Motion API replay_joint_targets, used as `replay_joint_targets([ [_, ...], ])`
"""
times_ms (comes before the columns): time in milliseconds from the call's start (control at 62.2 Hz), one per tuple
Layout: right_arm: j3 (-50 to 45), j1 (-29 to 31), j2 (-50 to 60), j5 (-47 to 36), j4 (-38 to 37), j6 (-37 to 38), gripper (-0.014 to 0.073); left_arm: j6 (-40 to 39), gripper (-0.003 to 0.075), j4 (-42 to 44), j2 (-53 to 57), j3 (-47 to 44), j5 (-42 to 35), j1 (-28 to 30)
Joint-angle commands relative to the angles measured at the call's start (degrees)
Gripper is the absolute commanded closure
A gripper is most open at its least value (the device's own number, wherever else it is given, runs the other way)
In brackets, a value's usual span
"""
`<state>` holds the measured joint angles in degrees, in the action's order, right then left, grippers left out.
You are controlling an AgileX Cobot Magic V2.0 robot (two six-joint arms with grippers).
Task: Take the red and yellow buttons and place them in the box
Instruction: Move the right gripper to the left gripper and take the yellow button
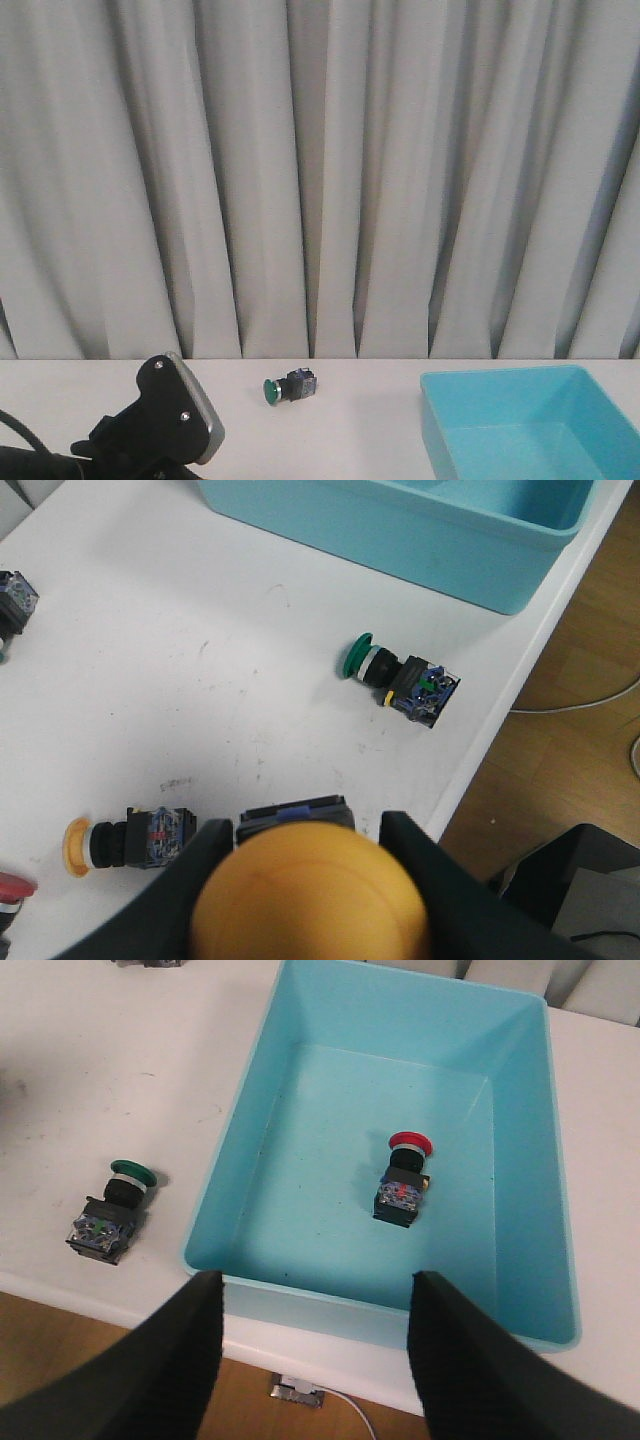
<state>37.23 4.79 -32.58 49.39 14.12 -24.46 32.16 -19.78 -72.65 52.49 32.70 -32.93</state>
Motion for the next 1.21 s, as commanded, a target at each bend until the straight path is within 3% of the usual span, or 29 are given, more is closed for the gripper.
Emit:
replay_joint_targets([
  [0, 1.6, 0.2, -1.1, -3.7, 1.4, -0.6, 0.0142, -0.1, 0.0493, -1.5, 1.5, 1.5, -3.7, -0.2],
  [177, 1.8, 0.2, -6.4, -3.6, 4.4, -1.5, 0.0044, -0.1, 0.0493, -1.5, 1.5, 1.5, -4.1, -0.2],
  [305, 1.8, 0.2, -11.9, -3.6, 9.8, -6.8, 0.0012, -0.1, 0.0493, -1.5, 1.5, 1.5, -4.1, -0.2],
  [579, 2.9, 0.2, -23.9, -0.9, 30.6, -33.2, 0.0013, -0.1, 0.0493, -1.5, 1.5, 1.5, -4.1, -0.2],
  [820, 6.2, 0.1, -31.8, 4.7, 44.6, -57.2, 0.0013, -0.1, 0.0493, -1.5, 1.5, 1.5, -4.1, -0.2],
  [1013, 6.4, 0.1, -37.1, 6.9, 56.8, -81.1, 0.0013, -0.1, 0.0493, -1.5, 1.5, 1.5, -4.2, -0.2],
  [1190, 6.5, 0.1, -42.2, 9.1, 63.5, -90.8, 0.0013, 1.7, 0.0493, -1.6, 1.5, 1.5, -4.2, -0.2],
])
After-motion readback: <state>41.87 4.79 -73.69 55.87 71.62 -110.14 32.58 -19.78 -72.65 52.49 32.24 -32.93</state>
